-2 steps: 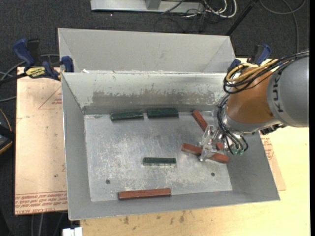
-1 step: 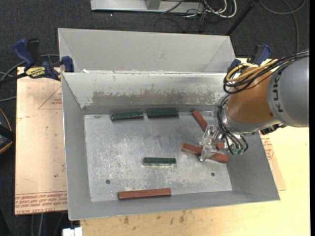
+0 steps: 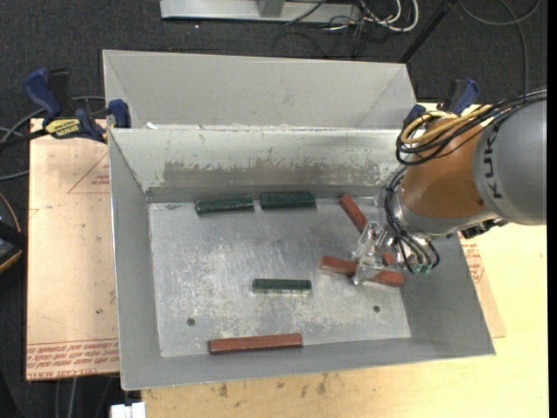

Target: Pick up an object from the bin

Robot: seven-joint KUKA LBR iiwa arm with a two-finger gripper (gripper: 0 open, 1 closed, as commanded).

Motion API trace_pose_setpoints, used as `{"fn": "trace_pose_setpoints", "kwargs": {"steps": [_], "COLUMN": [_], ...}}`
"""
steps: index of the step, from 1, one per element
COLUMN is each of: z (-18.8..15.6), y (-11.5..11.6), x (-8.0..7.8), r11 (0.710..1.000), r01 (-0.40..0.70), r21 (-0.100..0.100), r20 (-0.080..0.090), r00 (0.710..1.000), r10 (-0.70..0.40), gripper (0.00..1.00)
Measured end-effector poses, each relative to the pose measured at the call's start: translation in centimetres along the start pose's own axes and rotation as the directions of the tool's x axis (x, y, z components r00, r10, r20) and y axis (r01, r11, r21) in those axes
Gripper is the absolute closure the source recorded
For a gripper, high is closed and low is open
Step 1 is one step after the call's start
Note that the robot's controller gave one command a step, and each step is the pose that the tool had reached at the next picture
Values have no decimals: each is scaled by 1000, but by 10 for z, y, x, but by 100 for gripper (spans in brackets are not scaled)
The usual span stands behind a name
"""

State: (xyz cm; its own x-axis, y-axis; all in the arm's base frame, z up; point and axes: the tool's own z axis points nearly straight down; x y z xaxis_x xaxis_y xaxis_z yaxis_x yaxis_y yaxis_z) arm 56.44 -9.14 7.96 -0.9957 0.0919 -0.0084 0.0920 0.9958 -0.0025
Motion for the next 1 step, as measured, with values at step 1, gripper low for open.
{"fn": "trace_pose_setpoints", "kwargs": {"steps": [1], "z": [-14], "y": [1], "x": [3], "r11": [1000], "r01": [1], "r21": [-3], "r20": [-11], "r00": [1000], "r10": [-1], "gripper": [100]}}
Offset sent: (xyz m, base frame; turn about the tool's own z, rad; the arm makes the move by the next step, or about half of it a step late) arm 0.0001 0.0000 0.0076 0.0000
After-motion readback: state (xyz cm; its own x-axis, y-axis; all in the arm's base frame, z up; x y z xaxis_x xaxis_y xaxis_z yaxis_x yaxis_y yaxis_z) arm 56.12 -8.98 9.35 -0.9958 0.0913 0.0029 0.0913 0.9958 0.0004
